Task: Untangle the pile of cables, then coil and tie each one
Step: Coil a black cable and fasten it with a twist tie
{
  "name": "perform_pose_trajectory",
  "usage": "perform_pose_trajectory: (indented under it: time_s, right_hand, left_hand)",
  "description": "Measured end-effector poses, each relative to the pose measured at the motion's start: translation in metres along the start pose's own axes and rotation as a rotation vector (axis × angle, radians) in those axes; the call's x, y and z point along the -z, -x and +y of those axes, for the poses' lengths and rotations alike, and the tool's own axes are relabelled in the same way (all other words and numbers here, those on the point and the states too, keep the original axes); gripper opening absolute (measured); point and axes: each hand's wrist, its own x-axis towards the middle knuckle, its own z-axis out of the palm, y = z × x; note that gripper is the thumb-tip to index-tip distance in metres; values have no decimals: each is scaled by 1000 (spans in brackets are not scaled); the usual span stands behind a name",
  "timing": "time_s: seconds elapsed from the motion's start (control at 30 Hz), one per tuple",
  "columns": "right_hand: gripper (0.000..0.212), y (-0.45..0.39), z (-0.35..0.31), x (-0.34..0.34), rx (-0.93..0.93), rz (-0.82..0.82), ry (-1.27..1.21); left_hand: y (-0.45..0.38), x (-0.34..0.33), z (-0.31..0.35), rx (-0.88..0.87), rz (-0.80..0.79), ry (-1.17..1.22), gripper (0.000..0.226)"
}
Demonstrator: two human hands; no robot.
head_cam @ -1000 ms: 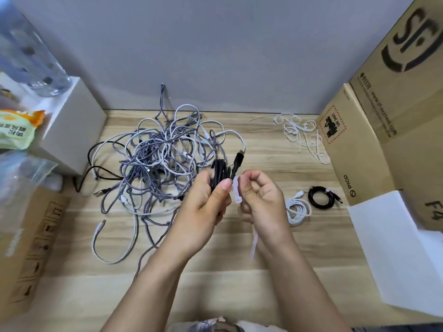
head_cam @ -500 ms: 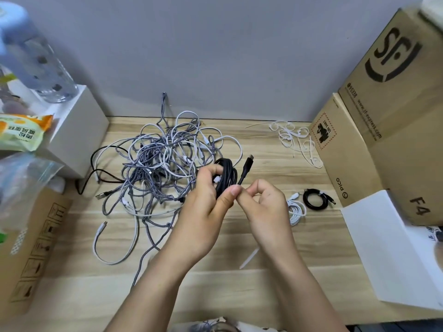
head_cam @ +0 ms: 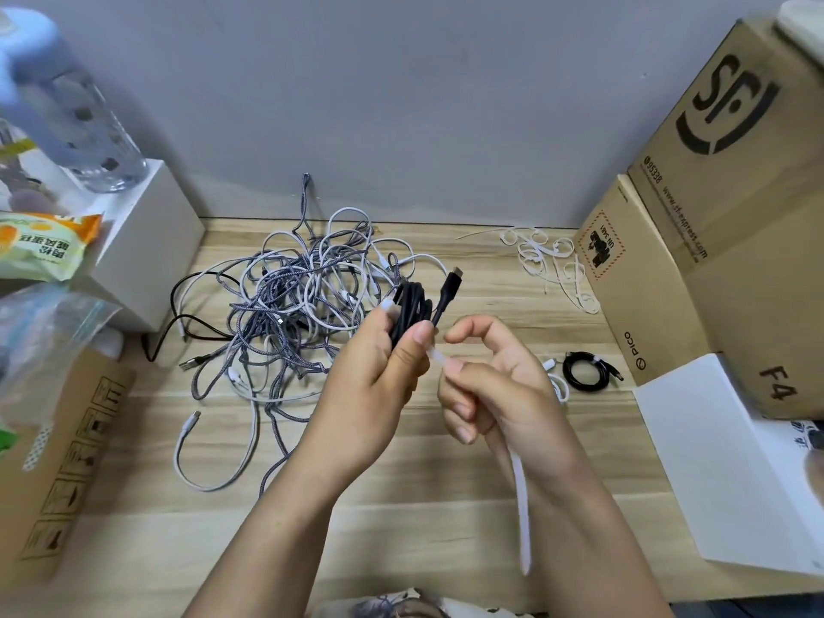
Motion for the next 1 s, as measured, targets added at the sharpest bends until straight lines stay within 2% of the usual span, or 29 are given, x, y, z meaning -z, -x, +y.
perform_pose_trajectory:
  time_s: [0.07, 0.17, 0.27, 0.43, 0.57, 0.67, 0.77, 1.0]
  right_hand:
    - [6, 3, -1, 4, 56, -101, 2]
    - [31, 5, -1, 5, 158, -174, 83]
    - [30, 6, -1, 2, 258, -108, 223]
    - [33, 11, -5, -2, 342, -50, 262]
    - [37, 11, -8, -4, 446, 69, 425]
    - [37, 13, -11, -5, 517, 91, 414]
    - [30, 15, -12, -5, 470, 141, 418]
    - [35, 10, -8, -3, 326, 226, 485]
  left_hand:
    - [1, 0, 1, 5, 13, 2, 27]
    - [2, -1, 2, 31, -7, 48, 27]
    - [0, -3, 2, 62, -13, 51, 26]
    - [-2, -2, -1, 64, -3, 39, 27]
    - [-3, 1, -3, 45, -5, -32, 25]
    - [-2, 1, -4, 43, -4, -67, 32]
    - [-2, 1, -2, 41, -14, -54, 26]
    - [-1, -1, 0, 21, -29, -42, 19]
